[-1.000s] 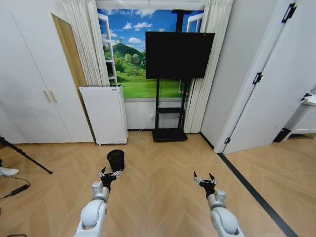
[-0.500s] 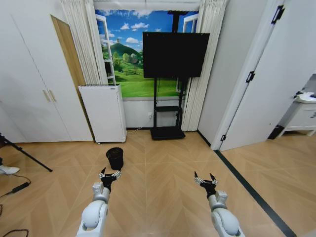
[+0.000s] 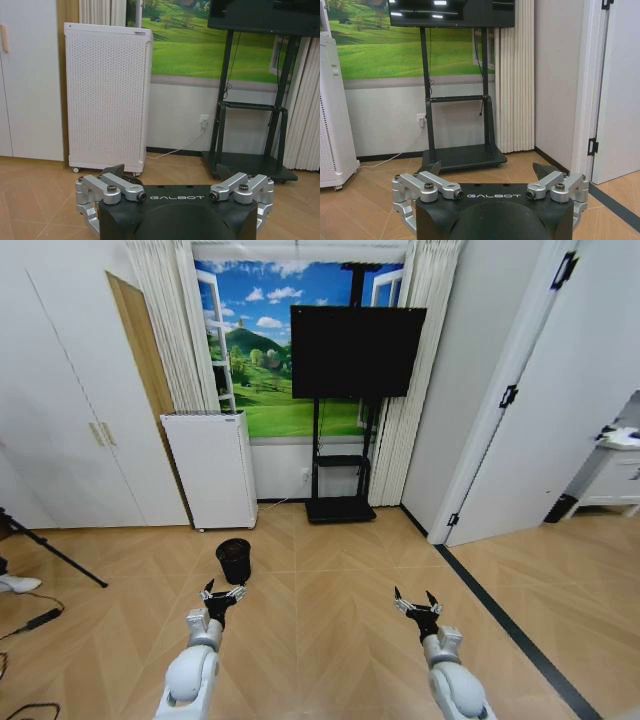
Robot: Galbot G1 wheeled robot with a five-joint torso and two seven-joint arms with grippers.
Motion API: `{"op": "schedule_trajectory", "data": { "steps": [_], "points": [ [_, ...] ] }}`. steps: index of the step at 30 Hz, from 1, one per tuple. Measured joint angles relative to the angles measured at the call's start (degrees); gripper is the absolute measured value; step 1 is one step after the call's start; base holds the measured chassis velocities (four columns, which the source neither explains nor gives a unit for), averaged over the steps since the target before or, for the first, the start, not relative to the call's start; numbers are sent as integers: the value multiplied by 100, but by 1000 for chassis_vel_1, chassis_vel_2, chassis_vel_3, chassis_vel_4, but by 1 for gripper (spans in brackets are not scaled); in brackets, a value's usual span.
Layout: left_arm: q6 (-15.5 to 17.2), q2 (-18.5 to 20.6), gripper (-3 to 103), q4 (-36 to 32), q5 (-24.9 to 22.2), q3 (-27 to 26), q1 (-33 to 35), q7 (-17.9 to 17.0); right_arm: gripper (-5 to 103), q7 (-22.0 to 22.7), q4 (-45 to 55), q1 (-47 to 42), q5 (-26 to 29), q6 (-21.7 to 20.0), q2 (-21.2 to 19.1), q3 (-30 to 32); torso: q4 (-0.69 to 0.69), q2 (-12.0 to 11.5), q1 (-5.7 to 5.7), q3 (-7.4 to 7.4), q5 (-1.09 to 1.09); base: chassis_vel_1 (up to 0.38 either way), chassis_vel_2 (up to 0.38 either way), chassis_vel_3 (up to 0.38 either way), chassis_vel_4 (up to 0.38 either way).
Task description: Pick up the trash bin and place the garbage on the floor into it.
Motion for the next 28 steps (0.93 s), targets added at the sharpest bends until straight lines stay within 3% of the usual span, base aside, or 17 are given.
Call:
{"op": "schedule_trajectory", "data": {
  "steps": [6, 14, 20, 28],
  "points": [
    [-8, 6, 100, 37, 18, -2, -21, -2, 100, 4, -2, 17, 30, -24, 21, 5, 0, 0, 0, 0, 0, 0, 0, 0, 0],
    [-31, 69, 100, -27, -26, 61, -36, -143, 100, -122, 373, 54, 878, -359, 16, 20, -1, -1, -1, -1, 0, 0, 0, 0, 0],
    [25, 133, 100, -120, -83, 73, -72, -136, 100, -75, 469, 148, 902, -322, 41, 34, 0, -2, -1, -1, 0, 0, 0, 0, 0],
    [149, 285, 100, -273, -122, 20, -93, 17, 100, -25, 427, 159, 497, 47, 88, 60, 0, -2, -1, -1, 1, 0, 0, 0, 0]
  ]
}}
